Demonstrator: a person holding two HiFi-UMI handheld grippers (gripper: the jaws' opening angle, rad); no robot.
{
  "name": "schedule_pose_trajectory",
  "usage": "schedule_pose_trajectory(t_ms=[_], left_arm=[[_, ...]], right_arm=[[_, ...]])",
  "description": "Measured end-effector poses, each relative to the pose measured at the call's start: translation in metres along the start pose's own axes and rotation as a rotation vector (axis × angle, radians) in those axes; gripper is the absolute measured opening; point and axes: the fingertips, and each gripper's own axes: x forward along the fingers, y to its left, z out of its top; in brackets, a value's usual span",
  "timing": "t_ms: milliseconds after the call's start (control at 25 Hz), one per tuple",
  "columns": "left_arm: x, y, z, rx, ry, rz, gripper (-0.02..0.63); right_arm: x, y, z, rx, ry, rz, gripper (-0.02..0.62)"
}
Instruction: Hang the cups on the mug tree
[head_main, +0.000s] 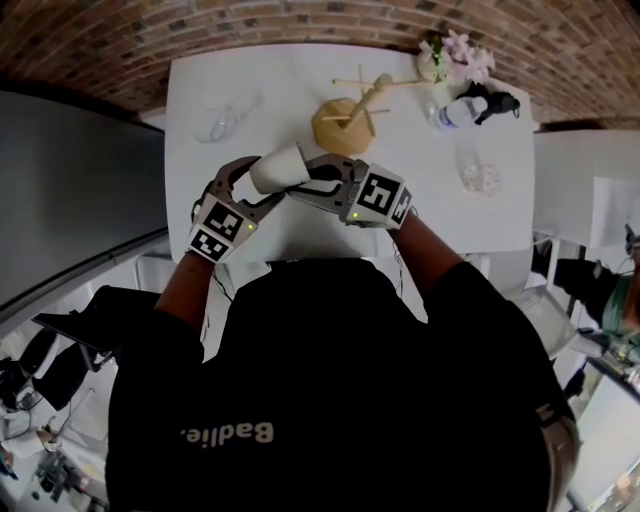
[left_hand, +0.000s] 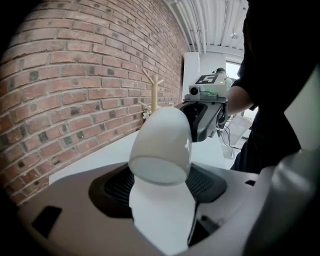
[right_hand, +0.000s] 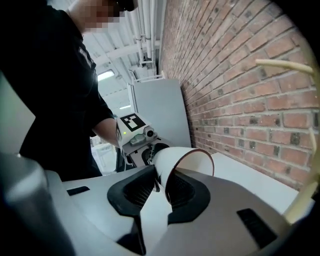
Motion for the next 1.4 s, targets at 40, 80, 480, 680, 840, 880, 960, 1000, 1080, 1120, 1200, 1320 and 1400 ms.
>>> schedule_pose_trajectory(t_ms=[40,80,480,680,840,880,960,1000,1080,1120,1200,1320,1400], left_arm=[[0.002,0.003,-0.001,0.007,0.018,0.003,0.316],[0.004,0.007,-0.001,0.014,0.033,0.006,0.316],[0.024,0.035,0.004,0.058,0.167,0.029,0.314],[0.037,0.047,0.012,0.102,0.211,0.013,0.314],[0.047,0.054,0.018,0.125,0.239,0.001,0.314],[0.050,0.055,0.020,0.131,0.244,-0.003,0.314],[0.055,0.057,0.022,0.141,0.252,-0.010,0.314],[0.058,0.057,0.023,0.144,0.257,-0.013,0.314],[0.064,0.057,0.024,0.149,0.265,-0.023,0.314],[0.067,0.056,0.024,0.151,0.269,-0.028,0.314],[0.073,0.056,0.024,0.160,0.277,-0.037,0.314],[0.082,0.057,0.022,0.165,0.281,-0.045,0.314],[0.087,0.057,0.023,0.168,0.287,-0.046,0.314]], right_arm=[[0.000,-0.004,-0.002,0.019,-0.021,-0.010,0.094],[0.000,-0.009,-0.003,0.038,-0.044,-0.020,0.097],[-0.007,-0.055,-0.019,0.227,-0.269,-0.093,0.137],[-0.015,-0.075,-0.022,0.288,-0.355,-0.140,0.146],[-0.021,-0.089,-0.024,0.358,-0.427,-0.157,0.153],[-0.023,-0.092,-0.026,0.375,-0.443,-0.160,0.156],[-0.026,-0.098,-0.030,0.413,-0.475,-0.162,0.160],[-0.028,-0.101,-0.031,0.434,-0.490,-0.161,0.161],[-0.032,-0.105,-0.036,0.473,-0.516,-0.161,0.164],[-0.034,-0.107,-0.038,0.491,-0.527,-0.162,0.166],[-0.036,-0.110,-0.043,0.516,-0.544,-0.166,0.167],[-0.041,-0.115,-0.048,0.533,-0.553,-0.175,0.170],[-0.043,-0.119,-0.052,0.540,-0.556,-0.176,0.172]])
